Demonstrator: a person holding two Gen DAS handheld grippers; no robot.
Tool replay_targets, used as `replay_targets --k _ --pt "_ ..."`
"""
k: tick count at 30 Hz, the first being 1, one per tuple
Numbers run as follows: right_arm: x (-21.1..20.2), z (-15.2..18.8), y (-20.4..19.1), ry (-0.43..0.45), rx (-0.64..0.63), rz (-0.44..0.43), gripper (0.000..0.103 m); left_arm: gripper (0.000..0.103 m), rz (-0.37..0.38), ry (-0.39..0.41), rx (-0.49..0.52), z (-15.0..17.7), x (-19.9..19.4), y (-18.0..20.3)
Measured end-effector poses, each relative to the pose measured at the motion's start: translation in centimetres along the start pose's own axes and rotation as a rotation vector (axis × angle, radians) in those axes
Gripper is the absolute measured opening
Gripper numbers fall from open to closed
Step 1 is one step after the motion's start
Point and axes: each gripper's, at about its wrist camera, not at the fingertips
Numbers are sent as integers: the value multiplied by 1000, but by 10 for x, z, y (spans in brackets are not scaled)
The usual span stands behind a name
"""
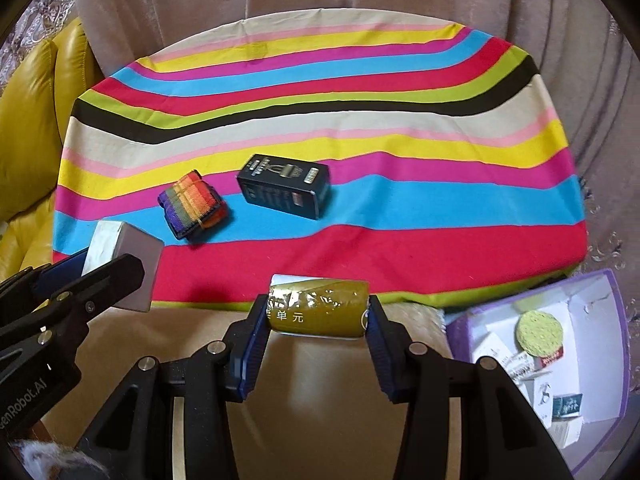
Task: Organize objects
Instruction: 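Carry the white cube box and gold cylinder over the purple-rimmed box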
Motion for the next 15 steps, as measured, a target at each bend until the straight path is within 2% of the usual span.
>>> replay_targets --k 9,15 --pt "-29 16 29 19 58 19 47 44 81 -8 91 4 0 46" --pt "-49 33 68 26 125 57 47 44 124 -13 133 5 0 70"
Point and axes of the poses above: each gripper's, at about its wrist camera, not at the fingertips, and x roughly the way its jaws point, y to its right, z to its underside, and after that the axes turned 2 degrees about -y, right-handed
